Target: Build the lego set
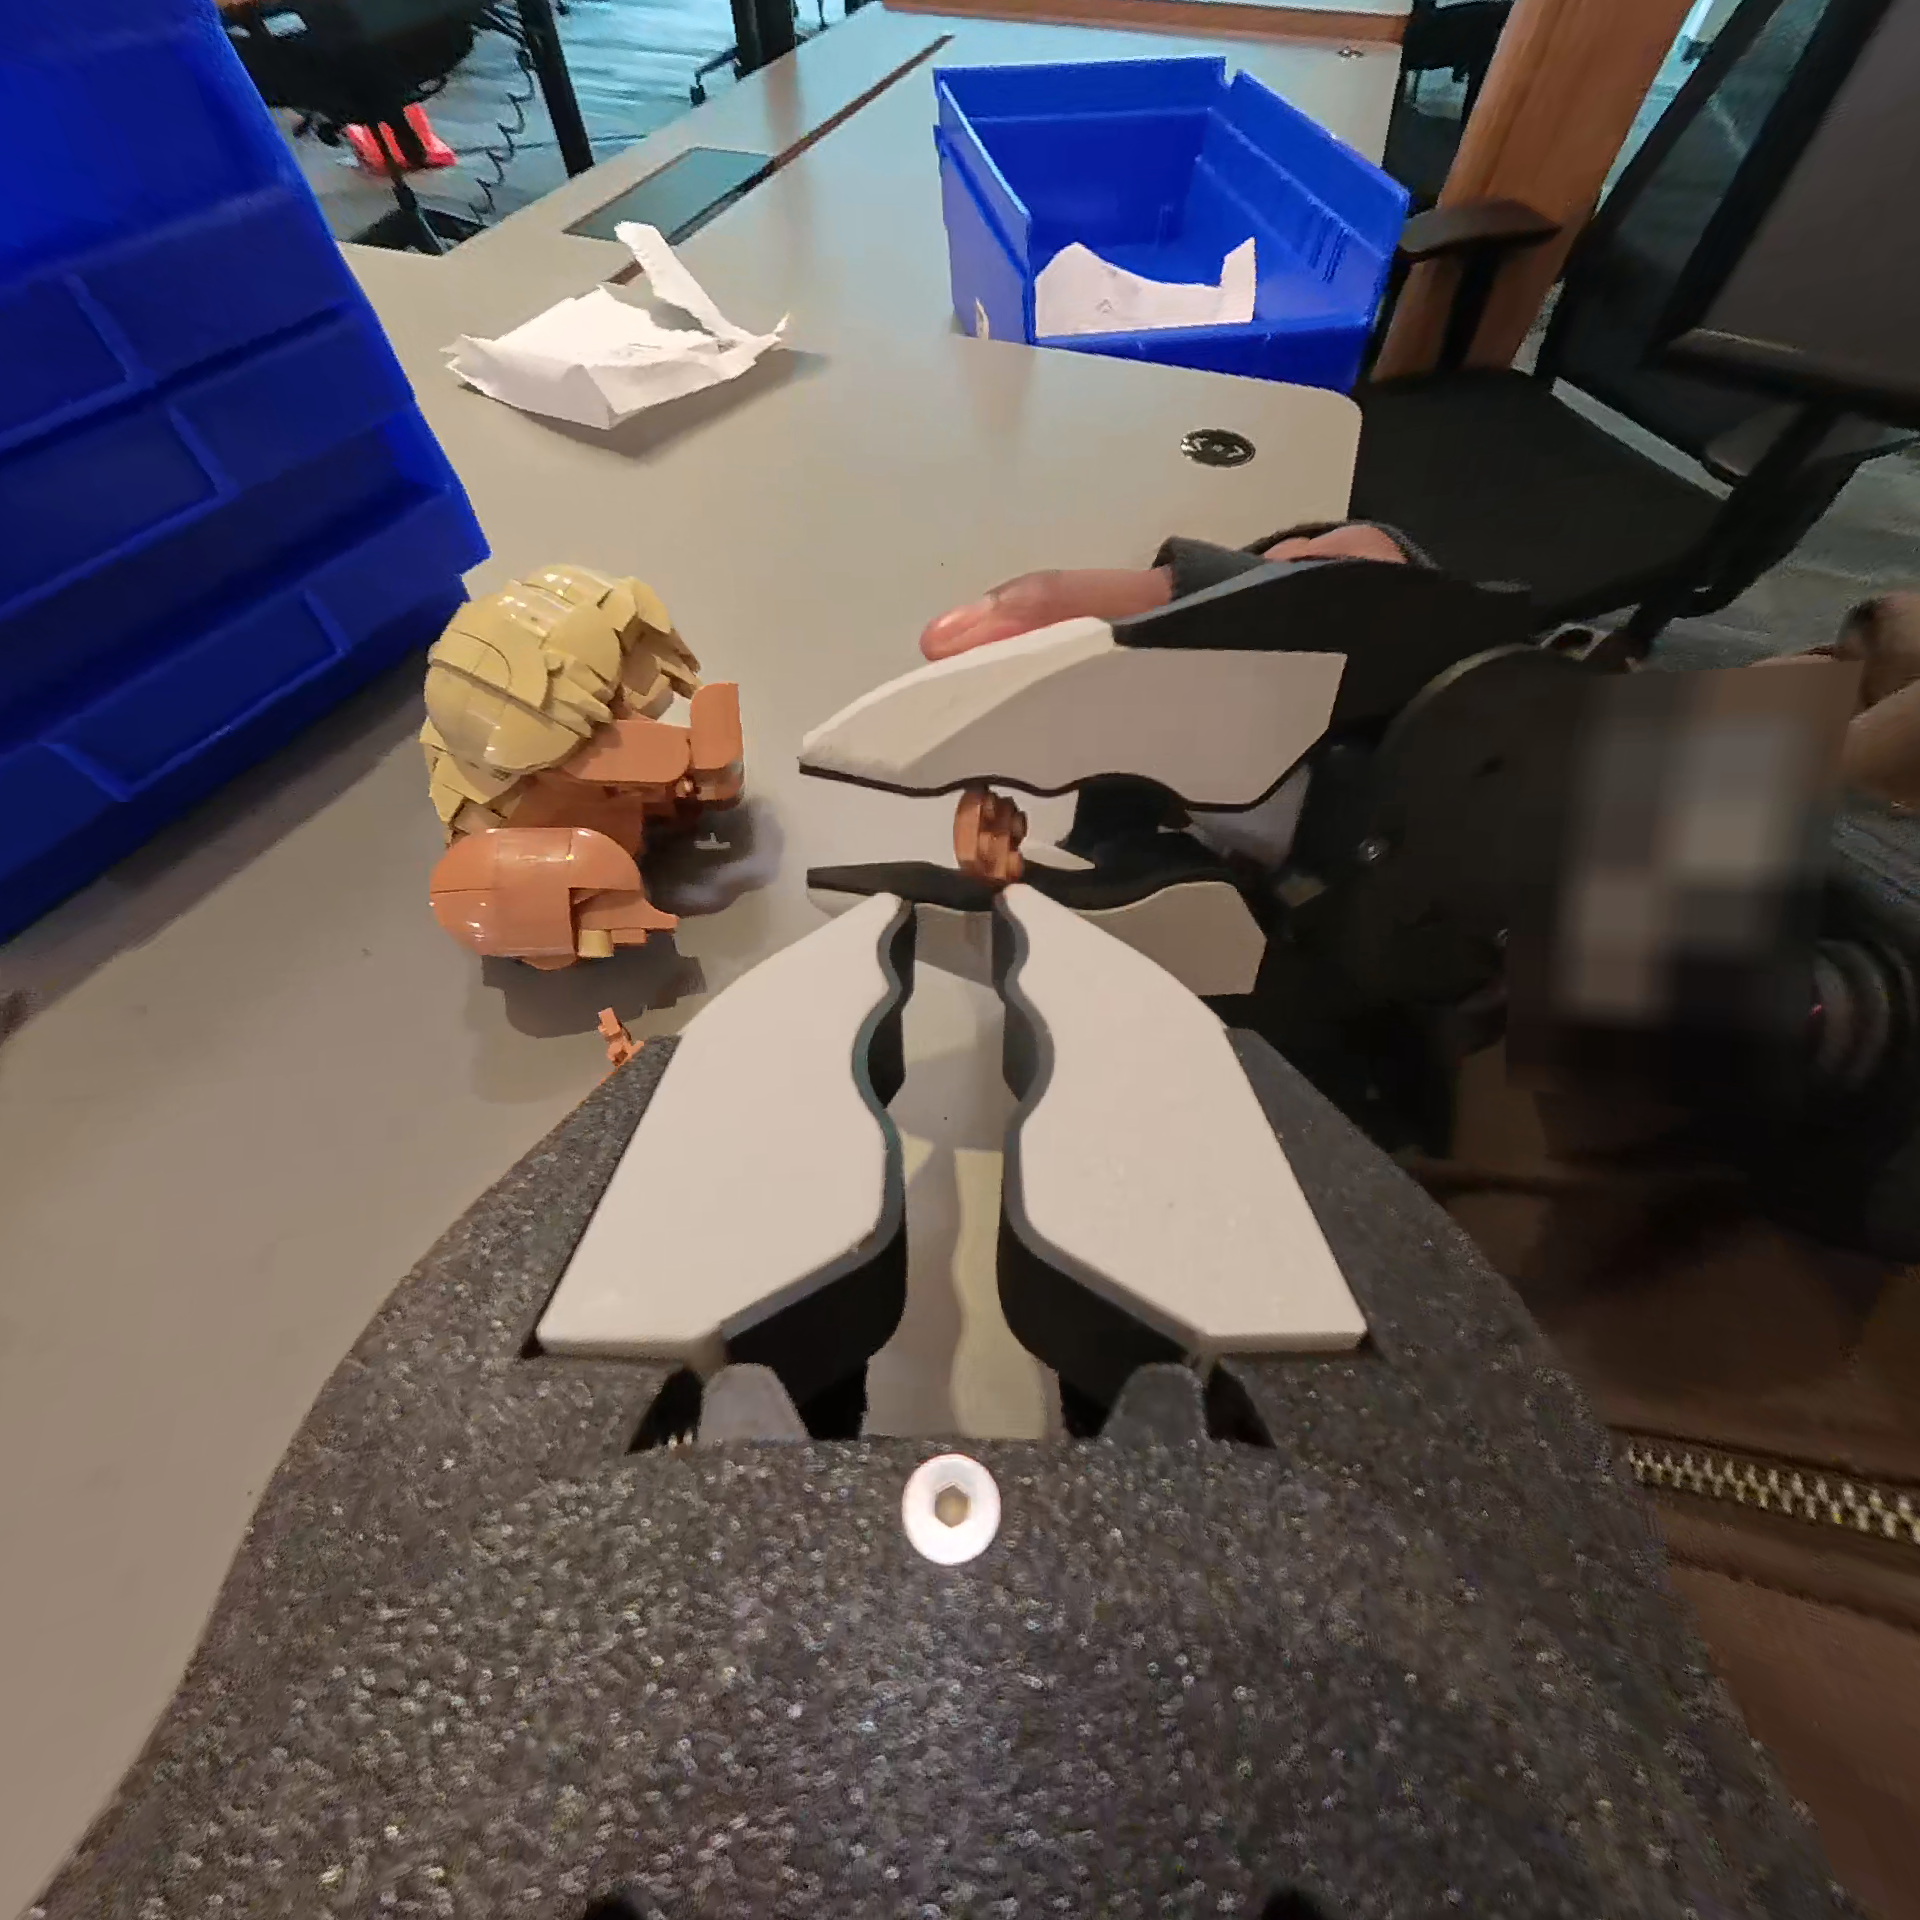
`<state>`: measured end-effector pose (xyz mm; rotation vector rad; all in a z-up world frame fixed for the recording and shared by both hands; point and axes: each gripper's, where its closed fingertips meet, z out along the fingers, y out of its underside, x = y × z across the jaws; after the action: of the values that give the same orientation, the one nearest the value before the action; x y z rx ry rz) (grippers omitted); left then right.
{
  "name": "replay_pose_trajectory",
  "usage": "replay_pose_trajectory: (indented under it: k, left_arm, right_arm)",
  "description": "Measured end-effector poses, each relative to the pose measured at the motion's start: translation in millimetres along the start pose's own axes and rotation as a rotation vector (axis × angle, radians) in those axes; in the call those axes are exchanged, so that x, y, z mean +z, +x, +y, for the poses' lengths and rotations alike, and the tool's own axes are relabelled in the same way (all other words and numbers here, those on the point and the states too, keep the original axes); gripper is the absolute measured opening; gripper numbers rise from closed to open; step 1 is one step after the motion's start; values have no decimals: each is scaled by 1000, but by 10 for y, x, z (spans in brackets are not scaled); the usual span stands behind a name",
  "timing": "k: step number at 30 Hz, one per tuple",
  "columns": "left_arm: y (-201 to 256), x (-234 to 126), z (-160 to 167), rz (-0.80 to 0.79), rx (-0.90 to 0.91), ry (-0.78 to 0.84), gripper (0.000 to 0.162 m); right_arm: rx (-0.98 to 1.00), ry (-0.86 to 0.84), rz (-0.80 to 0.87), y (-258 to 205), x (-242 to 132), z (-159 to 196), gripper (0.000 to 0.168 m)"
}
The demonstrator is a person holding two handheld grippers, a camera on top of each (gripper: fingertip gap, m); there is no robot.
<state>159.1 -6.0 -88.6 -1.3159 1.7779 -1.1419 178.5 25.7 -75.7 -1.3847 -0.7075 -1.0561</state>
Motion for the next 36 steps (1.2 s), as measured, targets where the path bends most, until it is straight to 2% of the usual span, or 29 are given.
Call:
replay_pose_trajectory:
  k: [9, 17, 30, 36]
  left_arm:
    - [9, 61, -79, -118, 82, 65, 13]
    - [-28, 68, -54, -171, 176, 35, 15]
    - [-51, 109, -67, -62, 80, 99, 6]
    - [-56, 74, -46, -41, 79, 57, 4]
  right_arm:
    - [22, -29, 13, 25, 7, 49, 19]
    - [-22, -52, 8, -24, 25, 73, 19]
    - [-30, -61, -40, -117, 35, 86, 20]
    - [-43, -47, -49, -149, 39, 60, 20]
